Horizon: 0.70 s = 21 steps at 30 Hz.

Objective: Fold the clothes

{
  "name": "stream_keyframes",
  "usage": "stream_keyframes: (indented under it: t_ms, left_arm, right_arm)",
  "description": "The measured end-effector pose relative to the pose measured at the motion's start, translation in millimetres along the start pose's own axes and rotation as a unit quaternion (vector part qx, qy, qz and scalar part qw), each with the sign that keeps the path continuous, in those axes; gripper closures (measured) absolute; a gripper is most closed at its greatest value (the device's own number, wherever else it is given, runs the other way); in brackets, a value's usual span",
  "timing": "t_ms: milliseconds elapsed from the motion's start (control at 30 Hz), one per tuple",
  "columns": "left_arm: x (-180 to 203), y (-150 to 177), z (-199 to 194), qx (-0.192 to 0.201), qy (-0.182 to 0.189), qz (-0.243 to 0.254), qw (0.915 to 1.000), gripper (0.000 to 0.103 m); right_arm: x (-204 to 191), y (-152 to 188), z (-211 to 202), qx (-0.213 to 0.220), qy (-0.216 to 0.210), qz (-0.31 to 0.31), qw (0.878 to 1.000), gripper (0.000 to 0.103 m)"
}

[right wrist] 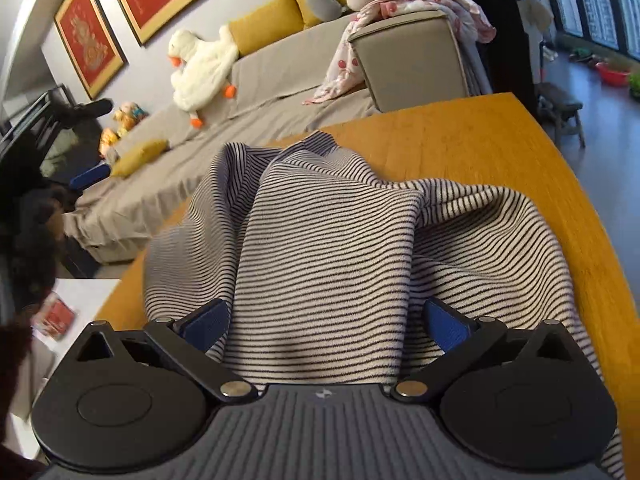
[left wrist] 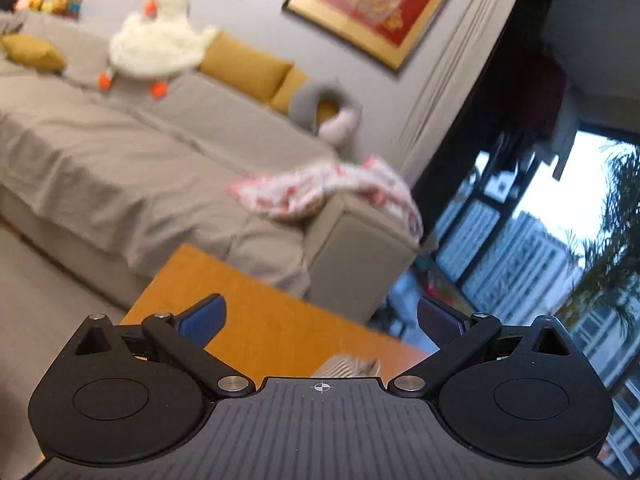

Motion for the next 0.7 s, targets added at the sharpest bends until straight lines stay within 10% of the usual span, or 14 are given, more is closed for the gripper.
stream_keyframes:
  t_ms: [167,267,367,500,700]
  left_arm:
    - [16,55,15,-0.096,0.008,0.087,0.9916,0.0]
    - [31,77,35,-0.122,-0.001,0.138,0.9828,0.0]
    - [44,79,53,-0.127,-0.014,0.18,0.9754,0.0]
    - [56,65,64,-0.122,-0.033,0.198,0.9721,0.0]
    - [51,44,104,-0.14,-0.076,0.213,0.964,0.0]
  right_arm:
    - [1,-9,10,-0.021,0.021,0.002,1.0,0.026]
    - [-5,-27,11,-0.02,0.019,-0.031,0.999,0.071]
    - [-6,-57,1,0.005,0.014,-0.049,0.999,0.092]
    - [38,-113,-34,0.12,0.052,0.016,0.991,0.092]
    - [110,-116,24,0.056,0.116,0.102,0.986,0.089]
Point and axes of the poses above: each gripper's, at about its wrist camera, not at the fingertips, and z roughly the way its jaws point, x to its right, y to its underside, the point moved 4 cm from there along z, roughly the way its jaws point, and after that the axes turned 14 degrees about -x, right-handed, at the moved point
